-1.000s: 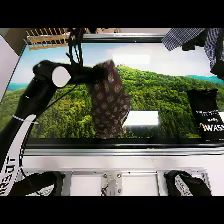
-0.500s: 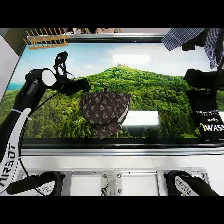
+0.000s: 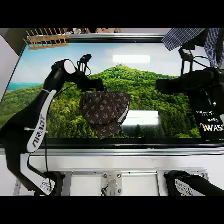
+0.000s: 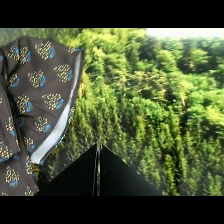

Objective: Fold the clothes and pants, and hang the long-sleeved shirts on hangers.

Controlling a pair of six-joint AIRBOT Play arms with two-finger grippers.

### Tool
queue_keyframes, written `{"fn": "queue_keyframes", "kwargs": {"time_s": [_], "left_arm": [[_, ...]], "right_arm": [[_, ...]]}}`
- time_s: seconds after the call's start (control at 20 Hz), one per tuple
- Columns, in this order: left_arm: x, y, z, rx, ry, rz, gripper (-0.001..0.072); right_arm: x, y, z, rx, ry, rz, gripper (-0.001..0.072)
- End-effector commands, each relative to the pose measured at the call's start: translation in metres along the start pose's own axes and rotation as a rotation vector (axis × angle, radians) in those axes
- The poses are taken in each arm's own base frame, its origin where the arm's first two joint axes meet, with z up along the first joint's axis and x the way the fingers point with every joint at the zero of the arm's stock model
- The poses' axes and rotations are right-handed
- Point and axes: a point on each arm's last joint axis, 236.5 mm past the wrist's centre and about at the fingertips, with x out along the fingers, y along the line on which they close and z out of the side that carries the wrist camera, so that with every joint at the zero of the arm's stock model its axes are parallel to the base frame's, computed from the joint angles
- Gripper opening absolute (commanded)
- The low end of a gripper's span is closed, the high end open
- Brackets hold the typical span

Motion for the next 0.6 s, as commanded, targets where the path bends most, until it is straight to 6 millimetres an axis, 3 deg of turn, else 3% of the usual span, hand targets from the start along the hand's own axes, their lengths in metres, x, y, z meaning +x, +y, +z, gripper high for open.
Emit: {"fn": "queue_keyframes", "kwargs": {"time_s": [0.0,0.2,0.4,0.45,0.55], "left_arm": [[0.039,-0.015,0.013,0.017,0.033,0.019,0.0685],[0.063,0.012,0.020,0.082,0.043,0.251,0.0685],[0.077,0.025,0.010,0.063,0.056,0.295,0.0684],[0.077,0.025,0.010,0.043,0.053,0.295,0.0625],[0.076,0.024,0.016,0.033,0.027,0.289,0.0351]], "right_arm": [[0.021,0.020,-0.015,-0.045,0.066,0.021,0.0014],[0.031,0.029,-0.029,-0.066,0.120,0.027,0.0014],[0.032,0.026,-0.033,-0.068,0.136,0.018,0.0014],[0.034,0.025,-0.035,-0.067,0.141,0.017,0.0014],[0.037,0.023,-0.040,-0.064,0.155,0.014,0.0014]]}}
